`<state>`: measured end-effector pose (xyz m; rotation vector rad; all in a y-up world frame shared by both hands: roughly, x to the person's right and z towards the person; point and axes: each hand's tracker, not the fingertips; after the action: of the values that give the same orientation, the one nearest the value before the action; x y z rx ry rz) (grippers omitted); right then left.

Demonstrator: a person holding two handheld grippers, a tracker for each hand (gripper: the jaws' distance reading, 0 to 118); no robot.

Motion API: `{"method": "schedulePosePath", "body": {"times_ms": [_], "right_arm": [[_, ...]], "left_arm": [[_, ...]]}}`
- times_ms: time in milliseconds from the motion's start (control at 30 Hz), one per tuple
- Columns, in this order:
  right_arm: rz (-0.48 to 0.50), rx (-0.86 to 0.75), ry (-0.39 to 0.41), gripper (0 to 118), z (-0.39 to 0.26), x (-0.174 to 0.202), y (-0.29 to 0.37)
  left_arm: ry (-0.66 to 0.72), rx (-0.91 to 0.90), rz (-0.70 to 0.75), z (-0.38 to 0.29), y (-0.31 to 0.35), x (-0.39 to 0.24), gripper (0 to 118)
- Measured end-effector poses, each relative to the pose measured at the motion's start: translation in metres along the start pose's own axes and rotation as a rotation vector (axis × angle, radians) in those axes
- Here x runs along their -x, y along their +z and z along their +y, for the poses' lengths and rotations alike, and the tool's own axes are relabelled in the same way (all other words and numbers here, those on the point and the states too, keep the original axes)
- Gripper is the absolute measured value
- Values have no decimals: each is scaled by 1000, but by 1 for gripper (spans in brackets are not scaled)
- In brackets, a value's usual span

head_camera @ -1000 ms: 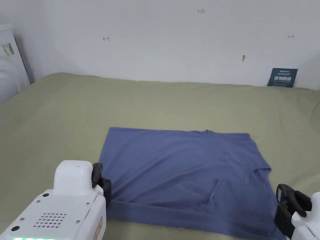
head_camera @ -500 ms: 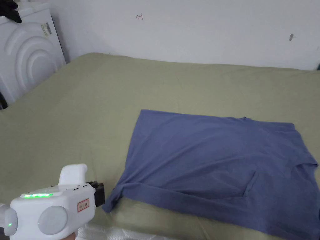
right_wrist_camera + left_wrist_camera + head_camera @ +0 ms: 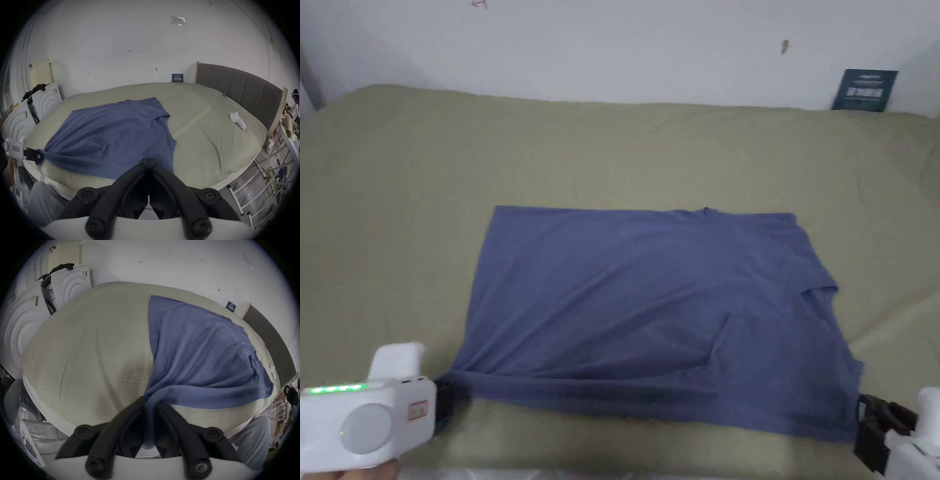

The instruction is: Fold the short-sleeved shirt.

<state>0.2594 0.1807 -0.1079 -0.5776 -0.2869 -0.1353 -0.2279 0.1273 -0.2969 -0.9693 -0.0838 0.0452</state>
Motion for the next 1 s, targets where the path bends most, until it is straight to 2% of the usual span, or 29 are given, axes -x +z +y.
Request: {"method": "schedulePosePath", "body": {"times_ms": [67, 100, 133, 167, 200, 233, 267, 300, 333, 367, 400, 467, 500, 533, 600, 633, 900, 1000], "right_arm": [[-28, 33, -1, 2, 6, -10, -3], [-35, 75, -45, 3, 11, -15, -4], [-15, 111, -54, 10, 17, -20, -8], [-33, 153, -52, 51, 23, -24, -12], [-11, 181, -40, 94, 29, -32, -18], [18, 236, -42, 118, 32, -39, -28], [33, 302, -41, 111, 32, -44, -40], [29, 198, -27, 103, 33, -49, -41], [44, 268, 18, 96, 31, -51, -46], [11, 317, 72, 89, 29, -51, -56], [10, 330, 91, 84, 25, -52, -65], [80, 357, 70, 72, 5, -55, -94], [104, 384, 58, 58, -1, -56, -103], [101, 372, 51, 51, -5, -57, -107], [118, 355, 40, 31, -11, -62, -110], [121, 341, 31, 8, -10, -62, -107], [149, 261, 48, 7, 23, -64, -79], [155, 221, 68, 7, 46, -62, -80]], "left_arm": [[18, -1, -51, 4, 8, 0, 5], [20, -10, -43, 5, 11, -2, 5], [10, -17, -46, 0, 18, -7, 5], [9, -20, -45, 1, 21, -8, 5], [15, -20, -49, 2, 23, -8, 5], [23, -21, -59, 2, 24, -8, 5], [29, -24, -64, -1, 27, -10, 5], [30, -24, -65, -1, 27, -11, 5], [27, -21, -61, -1, 28, -12, 5], [27, -17, -59, -1, 28, -13, 5], [29, -12, -59, -3, 26, -13, 5], [33, -3, -53, -4, 25, -15, 5], [35, 1, -49, -4, 24, -14, 5], [38, 4, -48, -4, 22, -13, 5], [36, 12, -46, -3, 22, -14, 5], [34, 15, -44, -2, 23, -15, 5], [-38, 7, -40, 12, 32, -16, 5], [-26, -17, -48, 28, 34, -14, 5]]}}
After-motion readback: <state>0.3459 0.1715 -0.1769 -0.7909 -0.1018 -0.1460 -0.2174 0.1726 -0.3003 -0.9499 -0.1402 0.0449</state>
